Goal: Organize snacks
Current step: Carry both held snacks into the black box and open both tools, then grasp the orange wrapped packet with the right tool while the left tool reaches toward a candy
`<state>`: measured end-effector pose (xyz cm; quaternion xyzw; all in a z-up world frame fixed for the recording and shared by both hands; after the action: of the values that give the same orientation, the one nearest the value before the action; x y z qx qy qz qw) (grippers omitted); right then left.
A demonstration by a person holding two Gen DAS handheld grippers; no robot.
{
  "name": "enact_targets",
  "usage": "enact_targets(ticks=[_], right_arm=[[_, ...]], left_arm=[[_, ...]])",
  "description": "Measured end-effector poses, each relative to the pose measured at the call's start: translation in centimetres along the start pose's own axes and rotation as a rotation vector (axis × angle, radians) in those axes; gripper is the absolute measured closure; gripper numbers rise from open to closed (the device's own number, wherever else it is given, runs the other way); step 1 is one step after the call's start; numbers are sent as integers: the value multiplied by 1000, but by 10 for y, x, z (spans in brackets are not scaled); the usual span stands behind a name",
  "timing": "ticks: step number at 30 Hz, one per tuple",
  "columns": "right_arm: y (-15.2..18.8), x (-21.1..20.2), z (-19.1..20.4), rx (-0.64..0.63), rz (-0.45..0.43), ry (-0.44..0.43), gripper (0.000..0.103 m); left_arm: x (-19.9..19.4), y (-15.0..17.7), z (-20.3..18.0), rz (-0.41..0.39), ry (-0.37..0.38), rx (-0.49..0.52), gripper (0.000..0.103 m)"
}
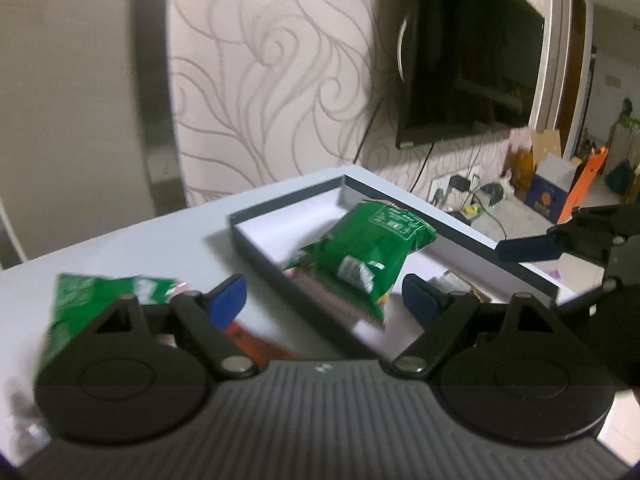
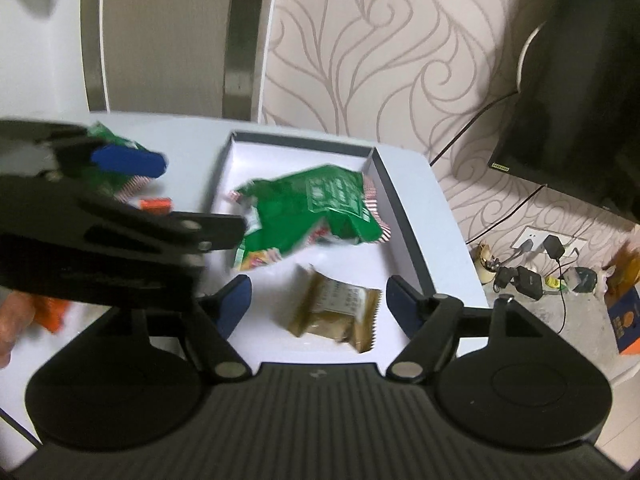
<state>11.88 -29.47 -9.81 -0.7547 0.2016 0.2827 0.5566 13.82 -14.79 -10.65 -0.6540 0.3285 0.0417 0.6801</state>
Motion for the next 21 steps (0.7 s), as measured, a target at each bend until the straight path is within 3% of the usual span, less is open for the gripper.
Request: enact_targets(ticks=[7, 15, 18, 21], right_arm=[[1, -43, 50, -7, -70, -13, 25], [11, -54, 127, -98, -47, -80, 27], [15, -45, 147, -97, -8, -130, 44], [18, -34, 157, -83, 27, -147, 52]], left_arm=[[-65, 31, 45, -20, -30, -70, 17], [-111, 71, 87, 26, -95, -75, 17], [-124, 79, 97, 28, -110, -58, 17], [-137, 84, 105, 23, -121, -51, 17]])
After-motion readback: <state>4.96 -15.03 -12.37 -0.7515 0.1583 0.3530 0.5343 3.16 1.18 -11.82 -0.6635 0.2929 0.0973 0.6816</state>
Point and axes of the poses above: each gripper's, at about its wrist camera, not at the fingertips, and x roughly the way its jaws point, z to its left, y to its underside, the point moved 4 cm from there along x, roughly the way its jaws point, and after that the axes turned 3 degrees about -x, right-handed, at the moved point
